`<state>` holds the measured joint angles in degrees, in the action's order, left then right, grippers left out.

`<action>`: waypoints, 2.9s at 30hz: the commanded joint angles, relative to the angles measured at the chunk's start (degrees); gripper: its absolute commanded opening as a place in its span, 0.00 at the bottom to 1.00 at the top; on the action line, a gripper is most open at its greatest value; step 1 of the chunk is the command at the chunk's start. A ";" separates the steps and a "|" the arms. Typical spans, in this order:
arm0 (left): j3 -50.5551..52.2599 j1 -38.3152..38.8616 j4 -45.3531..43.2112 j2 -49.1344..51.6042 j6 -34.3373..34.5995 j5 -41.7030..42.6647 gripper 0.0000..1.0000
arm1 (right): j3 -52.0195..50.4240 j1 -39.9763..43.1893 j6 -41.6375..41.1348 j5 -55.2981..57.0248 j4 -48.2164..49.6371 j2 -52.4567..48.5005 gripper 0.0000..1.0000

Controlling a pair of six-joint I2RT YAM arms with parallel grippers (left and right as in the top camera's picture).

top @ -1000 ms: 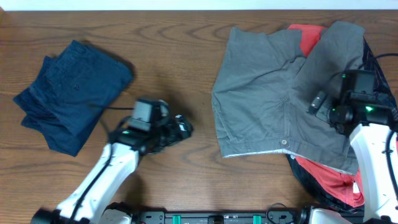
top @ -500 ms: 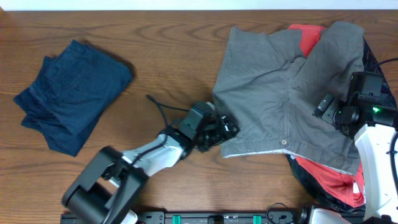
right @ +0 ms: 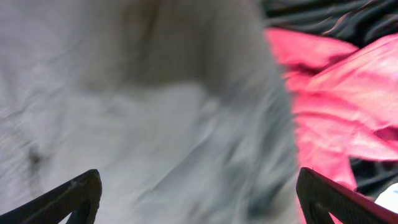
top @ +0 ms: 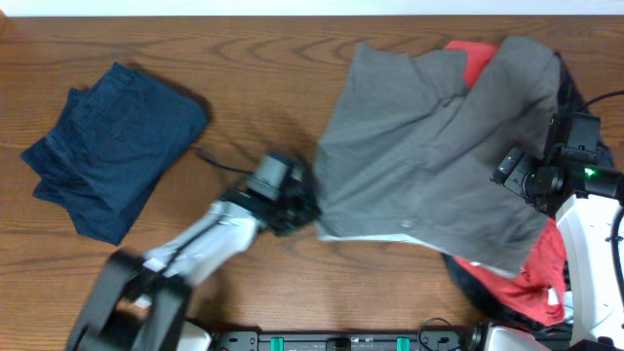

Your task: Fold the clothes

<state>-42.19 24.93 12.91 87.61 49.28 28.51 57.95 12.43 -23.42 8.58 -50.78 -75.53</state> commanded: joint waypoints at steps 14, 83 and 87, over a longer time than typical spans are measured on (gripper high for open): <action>-20.17 -33.81 23.61 -7.96 -21.35 -1.90 0.91 | 0.11 0.46 3.74 -3.93 0.68 0.24 0.95; -15.96 -1.11 23.96 -17.75 -8.11 -6.49 0.06 | -19.89 -41.92 16.33 -34.03 29.70 -5.14 0.35; -15.96 -1.11 24.00 -17.75 -8.11 -6.14 0.06 | -20.15 -43.95 13.92 -29.44 40.87 -9.57 0.31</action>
<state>-57.04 24.10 36.88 70.57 41.93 23.29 38.09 -30.30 -7.62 -24.18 -12.88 -82.81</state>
